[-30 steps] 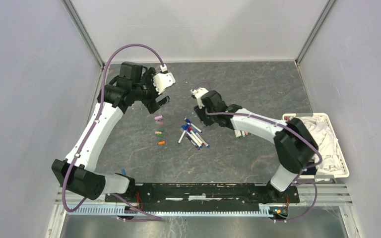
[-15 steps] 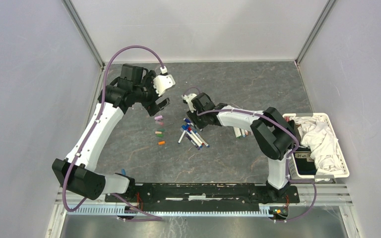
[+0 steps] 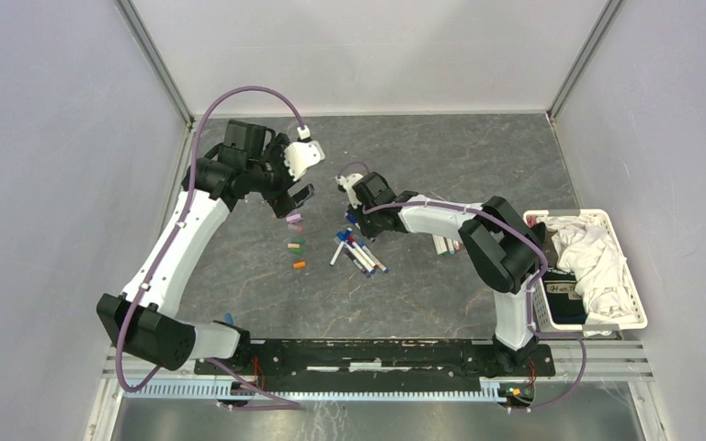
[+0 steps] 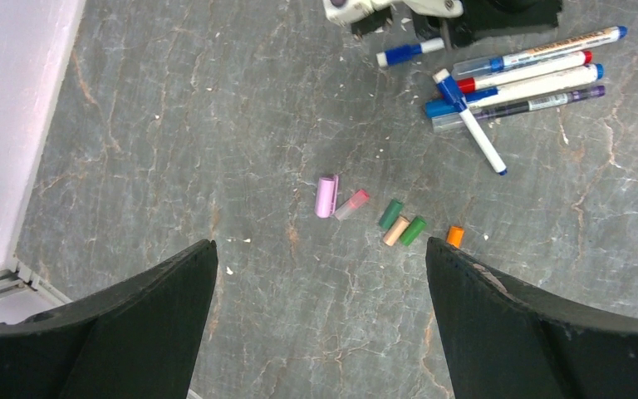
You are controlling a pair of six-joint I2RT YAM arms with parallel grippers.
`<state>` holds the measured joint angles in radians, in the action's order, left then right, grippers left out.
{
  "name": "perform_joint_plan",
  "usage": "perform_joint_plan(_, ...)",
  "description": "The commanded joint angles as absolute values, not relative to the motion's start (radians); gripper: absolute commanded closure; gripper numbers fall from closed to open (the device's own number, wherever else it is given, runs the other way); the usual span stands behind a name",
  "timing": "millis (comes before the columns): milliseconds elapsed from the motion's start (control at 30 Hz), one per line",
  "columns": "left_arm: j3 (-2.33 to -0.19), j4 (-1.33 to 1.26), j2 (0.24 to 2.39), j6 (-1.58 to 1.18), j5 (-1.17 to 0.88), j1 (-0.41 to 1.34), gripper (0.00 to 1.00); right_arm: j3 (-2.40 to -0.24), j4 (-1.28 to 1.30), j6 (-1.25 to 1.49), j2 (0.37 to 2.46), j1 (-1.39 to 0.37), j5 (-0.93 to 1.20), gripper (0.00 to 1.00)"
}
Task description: Open the pen caps
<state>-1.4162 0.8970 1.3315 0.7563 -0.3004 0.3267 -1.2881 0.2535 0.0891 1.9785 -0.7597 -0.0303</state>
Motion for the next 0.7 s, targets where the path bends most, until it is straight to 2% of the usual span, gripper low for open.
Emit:
perform_joint_plan(0, -1.417, 0.927, 1.331, 0.764, -0.358, 0.327, 0.01, -1.257, 0.234, 0.104, 1.938, -0.699, -0.068, 0.96)
perform_joint_plan(67, -1.42, 0.936, 1.337, 0.764, -0.372, 0.327, 0.01, -1.246, 0.227, 0.105, 1.917, -0.688, -0.07, 1.0)
perform_joint_plan(267, -1.411, 0.98, 1.337, 0.816, -0.429, 0.328, 0.01, -1.225, 0.226, 0.106, 1.814, -0.662, -0.022, 1.0)
perform_joint_plan(500, -1.292, 1.037, 1.255, 1.073, -0.635, 0.33, 0.01, -1.249, 0.289, 0.114, 1.709, -0.638, 0.458, 1.0)
perform_joint_plan(667, -1.28, 1.063, 1.281, 1.203, -0.679, 0.349, 0.01, -1.246, 0.324, 0.118, 1.688, -0.639, 0.729, 1.0)
